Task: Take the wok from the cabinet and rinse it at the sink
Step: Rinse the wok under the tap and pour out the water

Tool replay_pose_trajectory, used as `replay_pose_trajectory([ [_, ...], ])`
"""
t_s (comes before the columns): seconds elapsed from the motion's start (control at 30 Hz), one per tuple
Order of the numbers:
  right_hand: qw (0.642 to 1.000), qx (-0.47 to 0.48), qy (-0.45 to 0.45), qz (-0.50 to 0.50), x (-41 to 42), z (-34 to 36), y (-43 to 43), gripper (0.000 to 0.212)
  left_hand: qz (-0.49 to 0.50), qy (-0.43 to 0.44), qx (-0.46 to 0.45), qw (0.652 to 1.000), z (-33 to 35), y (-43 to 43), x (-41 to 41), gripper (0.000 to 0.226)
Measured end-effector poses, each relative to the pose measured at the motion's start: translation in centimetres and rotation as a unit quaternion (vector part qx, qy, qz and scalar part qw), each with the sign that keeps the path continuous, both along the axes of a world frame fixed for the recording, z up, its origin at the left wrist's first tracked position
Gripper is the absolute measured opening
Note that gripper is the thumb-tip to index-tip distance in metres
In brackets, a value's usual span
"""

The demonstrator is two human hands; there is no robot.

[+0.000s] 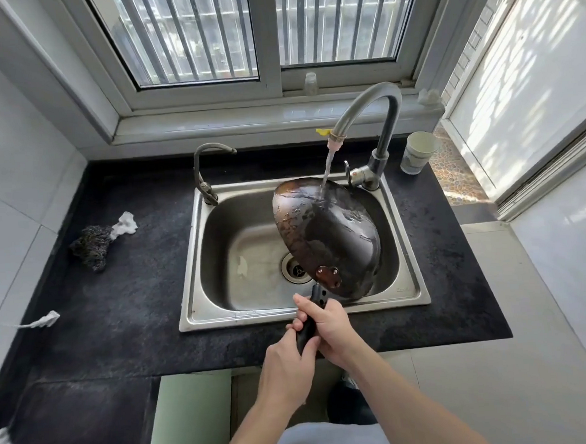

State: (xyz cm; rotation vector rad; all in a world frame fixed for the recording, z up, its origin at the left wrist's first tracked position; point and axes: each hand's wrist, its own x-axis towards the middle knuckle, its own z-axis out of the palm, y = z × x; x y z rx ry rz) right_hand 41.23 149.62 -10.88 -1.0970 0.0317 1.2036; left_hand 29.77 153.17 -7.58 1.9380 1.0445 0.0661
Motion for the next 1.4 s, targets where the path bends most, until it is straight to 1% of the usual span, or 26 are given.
replay_pose_trajectory([
  [0.07,0.999,-0.013,-0.027,0.020,-0.5,-0.2,0.0,0.025,0.015,-0.009,-0.045,0.999,-0.3,-0.2,-0.7,0.024],
  [0.13,0.996,-0.035,-0.063,0.045,-1.1,-0.4,0.1,0.025,0.034,-0.014,-0.080,0.996,-0.8,-0.4,-1.4,0.025],
  [0.23,0.991,-0.048,-0.105,0.074,-1.8,-0.5,0.4,0.029,0.059,-0.024,-0.126,0.990,-1.2,-0.4,-2.3,0.020],
  [0.33,0.983,-0.053,-0.143,0.107,-2.2,-0.3,0.8,0.034,0.082,-0.052,-0.176,0.980,-1.1,-0.5,-2.8,0.017],
  [0.47,0.968,-0.070,-0.197,0.142,-2.2,0.2,1.4,0.034,0.108,-0.083,-0.218,0.967,-1.1,-0.6,-3.0,0.019],
  [0.6,0.953,-0.089,-0.235,0.171,-1.8,0.9,2.1,0.028,0.136,-0.115,-0.252,0.951,-1.2,-0.6,-2.7,0.020],
  [0.77,0.936,-0.098,-0.271,0.203,-0.8,1.6,2.9,0.023,0.147,-0.133,-0.253,0.947,-1.3,-0.4,-1.7,0.020],
  [1.0,0.932,-0.093,-0.276,0.215,1.3,2.0,3.9,0.020,0.164,-0.148,-0.246,0.944,-1.3,0.1,0.5,0.021],
  [1.13,0.930,-0.089,-0.286,0.215,3.0,2.3,4.6,0.026,0.185,-0.154,-0.225,0.944,-1.5,0.6,2.3,0.017],
  [1.27,0.929,-0.080,-0.289,0.215,4.8,2.6,5.2,0.028,0.198,-0.177,-0.233,0.936,-1.3,0.9,4.4,0.013],
  [1.4,0.931,-0.067,-0.278,0.226,6.8,2.9,5.6,0.024,0.207,-0.183,-0.223,0.935,-1.3,1.0,6.1,0.014],
])
